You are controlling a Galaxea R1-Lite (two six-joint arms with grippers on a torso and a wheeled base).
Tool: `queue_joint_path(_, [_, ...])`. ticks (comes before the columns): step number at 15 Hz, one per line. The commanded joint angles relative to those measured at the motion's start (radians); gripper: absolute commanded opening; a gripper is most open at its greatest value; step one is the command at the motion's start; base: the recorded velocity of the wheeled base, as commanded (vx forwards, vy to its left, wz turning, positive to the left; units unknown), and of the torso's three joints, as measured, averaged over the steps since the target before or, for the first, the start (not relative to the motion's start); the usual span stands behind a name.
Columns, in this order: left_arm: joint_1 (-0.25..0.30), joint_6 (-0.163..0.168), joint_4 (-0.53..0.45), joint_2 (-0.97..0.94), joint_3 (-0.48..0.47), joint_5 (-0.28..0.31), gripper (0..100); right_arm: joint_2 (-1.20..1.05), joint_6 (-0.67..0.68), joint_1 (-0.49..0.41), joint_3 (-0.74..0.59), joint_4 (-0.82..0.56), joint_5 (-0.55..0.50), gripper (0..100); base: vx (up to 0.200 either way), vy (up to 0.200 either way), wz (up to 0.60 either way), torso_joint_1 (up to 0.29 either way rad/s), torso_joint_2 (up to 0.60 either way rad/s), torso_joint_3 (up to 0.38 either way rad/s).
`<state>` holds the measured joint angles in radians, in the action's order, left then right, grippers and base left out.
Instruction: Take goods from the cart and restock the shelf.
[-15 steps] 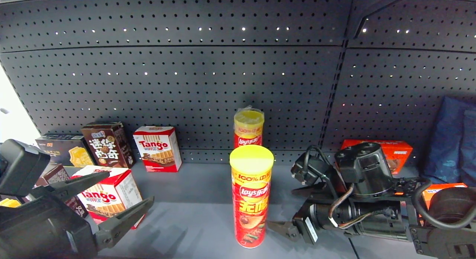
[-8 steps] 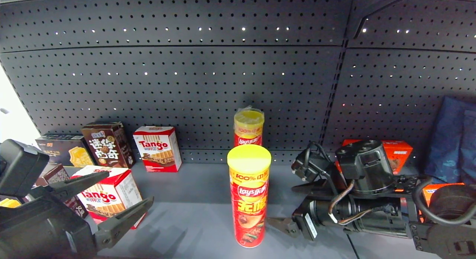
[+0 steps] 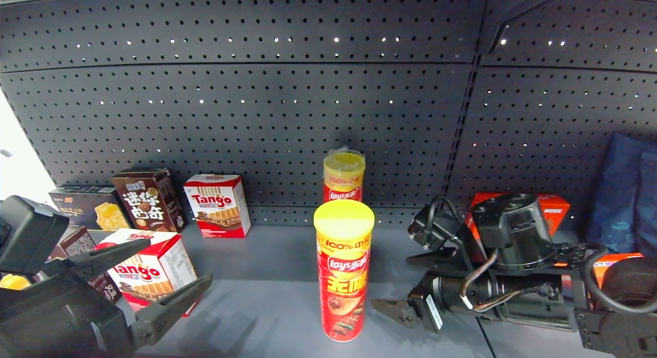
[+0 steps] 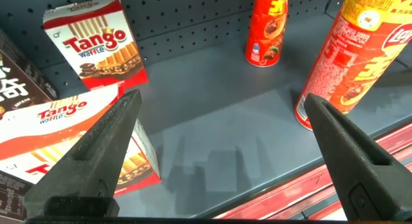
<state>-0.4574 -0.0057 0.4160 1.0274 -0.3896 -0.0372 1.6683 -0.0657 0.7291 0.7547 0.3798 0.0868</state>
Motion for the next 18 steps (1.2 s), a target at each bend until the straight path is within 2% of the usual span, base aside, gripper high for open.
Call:
queue_joint_path(1, [0.013,0.001,0.0,-0.033,0.012,-0.001,100,-0.137,0.0,-0.039,-0.028,-0.001,-0.009,100,0.0,0.0,0.0,0.0,0.0,0.0])
queue_joint_path(4, [0.051,0.004,0.0,-0.135,0.063,-0.001,100,-0.315,0.001,-0.119,-0.08,0.002,-0.038,100,0.0,0.0,0.0,0.0,0.0,0.0])
queue_joint_path(6, [0.085,0.006,-0.002,-0.234,0.11,-0.003,100,-0.472,0.006,-0.183,-0.173,0.001,-0.05,100,0.0,0.0,0.0,0.0,0.0,0.0])
queue_joint_path(8, [0.112,0.006,-0.046,-0.379,0.172,-0.007,100,-0.642,0.035,-0.31,-0.316,0.002,-0.078,100,0.0,0.0,0.0,0.0,0.0,0.0])
queue_joint_path(10, [0.129,0.012,-0.161,-0.5,0.193,-0.009,100,-0.759,0.046,-0.422,-0.373,0.007,-0.078,100,0.0,0.0,0.0,0.0,0.0,0.0])
queue_joint_path(11, [0.132,0.026,-0.25,-0.572,0.193,-0.009,100,-0.82,0.046,-0.487,-0.399,0.007,-0.076,100,0.0,0.0,0.0,0.0,0.0,0.0])
queue_joint_path(12, [0.134,0.033,-0.292,-0.603,0.193,-0.009,100,-0.845,0.047,-0.514,-0.414,0.005,-0.075,100,0.0,0.0,0.0,0.0,0.0,0.0])
queue_joint_path(13, [0.137,0.053,-0.424,-0.699,0.193,-0.012,100,-0.911,0.047,-0.58,-0.474,0.007,-0.07,100,0.0,0.0,0.0,0.0,0.0,0.0])
queue_joint_path(14, [0.137,0.059,-0.491,-0.75,0.193,-0.015,100,-0.944,0.047,-0.596,-0.511,0.007,-0.071,100,0.0,0.0,0.0,0.0,0.0,0.0])
queue_joint_path(15, [0.137,0.061,-0.622,-0.854,0.192,-0.023,100,-1.042,0.044,-0.603,-0.58,-0.001,-0.087,100,0.0,0.0,0.0,0.0,0.0,0.0])
queue_joint_path(18, [0.141,0.07,-0.726,-0.984,0.204,-0.035,100,-1.147,0.044,-0.62,-0.646,-0.004,-0.142,100,0.0,0.0,0.0,0.0,0.0,0.0])
